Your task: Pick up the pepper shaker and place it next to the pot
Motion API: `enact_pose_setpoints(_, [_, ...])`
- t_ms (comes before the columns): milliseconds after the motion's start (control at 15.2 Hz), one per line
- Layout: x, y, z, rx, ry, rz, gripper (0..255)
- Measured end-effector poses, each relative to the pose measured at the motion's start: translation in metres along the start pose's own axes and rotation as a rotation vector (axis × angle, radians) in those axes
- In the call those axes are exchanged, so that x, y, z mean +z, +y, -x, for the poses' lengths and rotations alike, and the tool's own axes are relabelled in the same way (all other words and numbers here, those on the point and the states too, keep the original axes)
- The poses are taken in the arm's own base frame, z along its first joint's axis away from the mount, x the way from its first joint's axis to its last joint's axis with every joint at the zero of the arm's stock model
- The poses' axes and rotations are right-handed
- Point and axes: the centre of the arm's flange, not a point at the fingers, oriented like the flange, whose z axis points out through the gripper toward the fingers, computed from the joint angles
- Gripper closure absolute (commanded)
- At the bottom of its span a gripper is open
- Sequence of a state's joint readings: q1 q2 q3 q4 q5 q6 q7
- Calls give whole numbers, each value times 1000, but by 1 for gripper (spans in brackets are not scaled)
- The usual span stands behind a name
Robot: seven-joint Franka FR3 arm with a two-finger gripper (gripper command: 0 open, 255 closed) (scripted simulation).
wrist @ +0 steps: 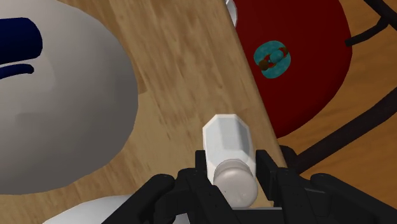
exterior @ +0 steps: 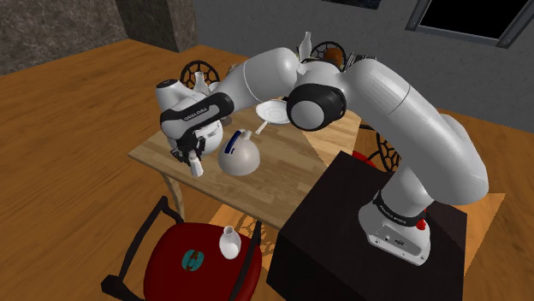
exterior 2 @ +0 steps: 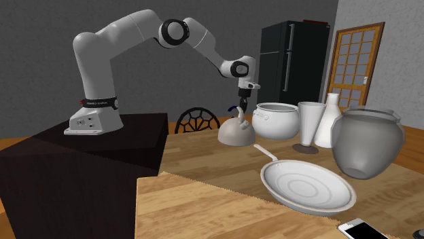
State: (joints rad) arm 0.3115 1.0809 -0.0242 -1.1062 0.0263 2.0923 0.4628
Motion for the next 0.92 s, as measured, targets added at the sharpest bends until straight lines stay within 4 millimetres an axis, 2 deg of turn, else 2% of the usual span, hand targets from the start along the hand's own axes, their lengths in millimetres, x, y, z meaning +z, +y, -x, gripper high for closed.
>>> enact_pose_setpoints(264, [1,0,0,0,0,0,255])
enact_pose_setpoints(330, [1,0,0,0,0,0,0])
enact_pose_setpoints(726, [1,0,0,0,1,0,0])
enact_pose_setpoints(924, [-28,-1,-1,0,1,0,0])
